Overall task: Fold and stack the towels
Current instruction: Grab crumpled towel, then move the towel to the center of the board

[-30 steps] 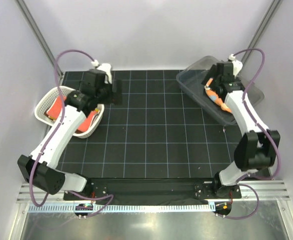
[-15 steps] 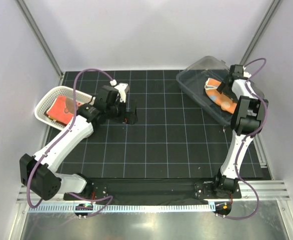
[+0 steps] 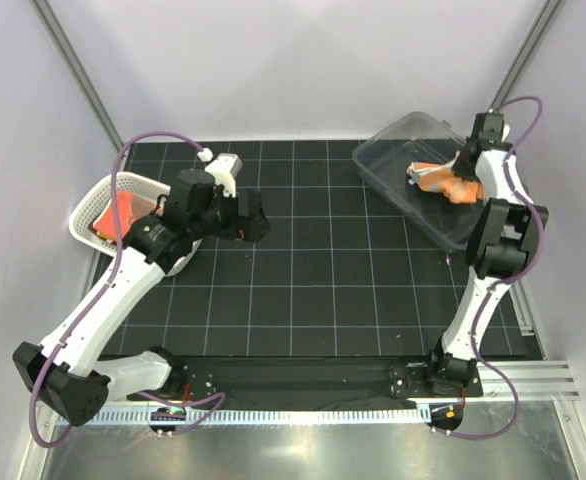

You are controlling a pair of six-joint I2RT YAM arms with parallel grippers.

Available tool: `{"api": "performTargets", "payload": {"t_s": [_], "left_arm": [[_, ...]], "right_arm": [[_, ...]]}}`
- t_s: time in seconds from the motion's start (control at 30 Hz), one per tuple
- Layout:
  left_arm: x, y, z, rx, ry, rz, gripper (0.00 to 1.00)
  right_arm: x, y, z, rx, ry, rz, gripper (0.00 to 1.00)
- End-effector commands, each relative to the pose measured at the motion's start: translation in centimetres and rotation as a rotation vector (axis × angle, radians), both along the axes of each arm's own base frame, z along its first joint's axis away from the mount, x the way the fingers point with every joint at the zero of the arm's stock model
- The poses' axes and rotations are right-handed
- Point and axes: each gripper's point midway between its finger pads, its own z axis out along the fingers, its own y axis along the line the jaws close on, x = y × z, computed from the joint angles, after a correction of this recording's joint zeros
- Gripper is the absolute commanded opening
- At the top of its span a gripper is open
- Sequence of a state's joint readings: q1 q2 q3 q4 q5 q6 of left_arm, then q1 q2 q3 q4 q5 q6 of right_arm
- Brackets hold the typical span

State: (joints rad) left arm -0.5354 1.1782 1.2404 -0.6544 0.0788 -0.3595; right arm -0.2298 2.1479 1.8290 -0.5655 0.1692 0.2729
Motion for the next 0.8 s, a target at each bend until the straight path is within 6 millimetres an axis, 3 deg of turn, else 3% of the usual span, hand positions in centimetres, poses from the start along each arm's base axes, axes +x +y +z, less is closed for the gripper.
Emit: {"api": "performTargets", "payload": {"t_s": [0.0, 0.03, 0.1, 0.13, 0.2, 0.23, 0.27, 0.3, 0.33, 0.37, 0.4, 0.47, 0.5, 0.57, 0.6, 0.67, 0.7, 0.77], "left_arm": [[0.6, 0.2, 3.4, -0.045, -0.095, 0.021, 0.99], [0.5, 0.4, 3.5, -0.041, -0.101, 0.030, 1.00], [0.6, 0.9, 3.3, -0.034, -0.101, 0.054, 1.00], [0.5, 1.0, 3.2, -0.033, -0.100, 0.060, 1.00], [0.3, 1.0, 3.3, -0.032, -0.102, 0.052, 1.00], [0.4, 1.0, 3.2, -0.031, -0.099, 0.052, 1.00], [0.4, 1.1, 3.2, -0.031, -0.093, 0.066, 1.00], [0.4, 1.2, 3.3, -0.034, -0.091, 0.070, 0.99], [0.4, 1.1, 3.1, -0.034, -0.084, 0.069, 1.00], [0.3, 1.0, 3.0, -0.041, -0.076, 0.065, 1.00], [0.2, 0.9, 2.6, -0.038, -0.063, 0.064, 1.00], [-0.1, 1.1, 1.8, -0.033, -0.039, 0.069, 1.00], [-0.2, 1.3, 1.5, -0.031, -0.027, 0.084, 1.00], [-0.9, 1.7, 0.2, -0.008, 0.007, 0.084, 1.00], [-1.1, 2.1, 0.0, 0.000, 0.008, 0.093, 1.00], [-1.4, 3.0, -1.3, 0.035, 0.025, 0.121, 1.00], [-1.4, 3.3, -1.6, 0.050, 0.026, 0.136, 1.00], [-1.4, 4.2, -2.6, 0.089, 0.046, 0.175, 1.00]], "right_arm": [[0.1, 2.4, 16.0, -0.004, -0.322, 0.106, 0.01], [-1.0, 3.9, 19.2, 0.004, -0.377, 0.134, 0.01], [-2.2, 7.7, 21.7, 0.102, -0.438, 0.244, 0.01], [-3.5, 9.9, 24.3, 0.128, -0.492, 0.297, 0.01], [-5.3, 14.1, 26.2, 0.225, -0.533, 0.404, 0.01], [-7.2, 16.8, 28.5, 0.241, -0.578, 0.464, 0.01], [-8.2, 18.3, 29.1, 0.267, -0.589, 0.497, 0.01], [-9.1, 19.7, 28.1, 0.296, -0.565, 0.519, 0.01], [-10.3, 22.5, 28.3, 0.350, -0.568, 0.562, 0.01], [-11.9, 23.7, 29.3, 0.378, -0.593, 0.584, 0.01], [-13.2, 25.6, 26.6, 0.441, -0.538, 0.617, 0.01], [-15.2, 29.9, 25.6, 0.562, -0.546, 0.684, 0.04], [-16.8, 30.8, 22.2, 0.596, -0.491, 0.683, 0.04], [-18.7, 33.9, 19.4, 0.637, -0.458, 0.733, 0.06], [-19.9, 34.5, 15.1, 0.634, -0.366, 0.736, 0.08], [-21.4, 35.8, 11.0, 0.612, -0.276, 0.756, 0.10], [-23.1, 36.8, 7.0, 0.601, -0.178, 0.765, 0.13], [-24.4, 36.7, 3.8, 0.574, -0.103, 0.734, 0.18]]}}
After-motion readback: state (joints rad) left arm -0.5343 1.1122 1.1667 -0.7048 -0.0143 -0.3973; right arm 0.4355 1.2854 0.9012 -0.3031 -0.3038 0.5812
